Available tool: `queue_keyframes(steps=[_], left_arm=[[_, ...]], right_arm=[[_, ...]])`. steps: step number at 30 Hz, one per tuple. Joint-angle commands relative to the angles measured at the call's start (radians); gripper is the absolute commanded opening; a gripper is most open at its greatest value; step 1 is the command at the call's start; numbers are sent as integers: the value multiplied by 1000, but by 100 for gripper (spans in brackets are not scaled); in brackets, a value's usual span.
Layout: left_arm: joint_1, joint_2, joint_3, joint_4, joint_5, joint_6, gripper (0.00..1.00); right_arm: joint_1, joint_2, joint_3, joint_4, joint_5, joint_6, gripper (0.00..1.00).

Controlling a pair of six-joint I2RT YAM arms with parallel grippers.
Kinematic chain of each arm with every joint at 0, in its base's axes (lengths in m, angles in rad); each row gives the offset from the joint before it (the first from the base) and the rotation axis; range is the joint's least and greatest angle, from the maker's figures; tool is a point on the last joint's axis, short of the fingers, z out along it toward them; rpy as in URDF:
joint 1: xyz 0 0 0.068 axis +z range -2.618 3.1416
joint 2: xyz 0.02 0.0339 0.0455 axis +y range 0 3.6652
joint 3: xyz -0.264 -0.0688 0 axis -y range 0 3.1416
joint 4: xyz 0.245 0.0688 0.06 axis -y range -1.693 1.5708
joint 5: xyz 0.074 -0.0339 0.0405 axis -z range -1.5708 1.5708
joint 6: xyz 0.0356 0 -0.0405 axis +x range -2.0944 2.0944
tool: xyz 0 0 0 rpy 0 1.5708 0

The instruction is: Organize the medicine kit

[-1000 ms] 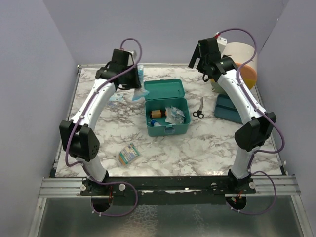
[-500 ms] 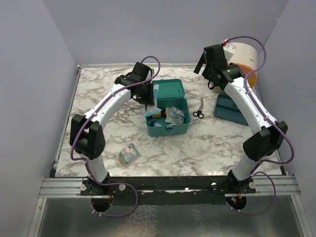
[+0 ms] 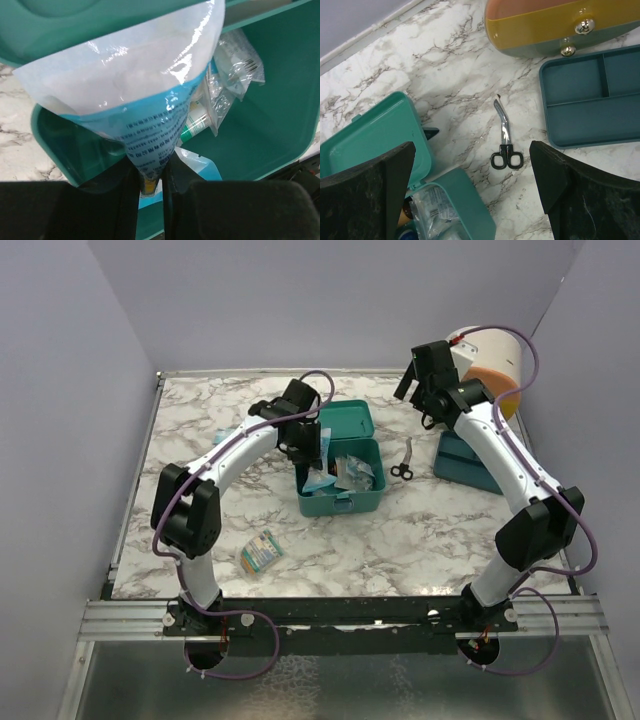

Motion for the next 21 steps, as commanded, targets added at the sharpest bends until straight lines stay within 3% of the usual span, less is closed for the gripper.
queue_keyframes(steps=[1,18,20,21], left_arm=[[-13,33,-38,-12,50,-33,17],[-24,134,-64,-19,31,-38,16],[-24,129,-51,-21,21,-31,26],[-25,126,-41,-22,18,-22,36]], right_arm=[[-13,-33,-26,21,26,18,100],[-53,-16,-44,50,-8,-1,100],[-57,-19,-45,52,-8,0,100],[-58,-18,-46,55,-8,0,100]])
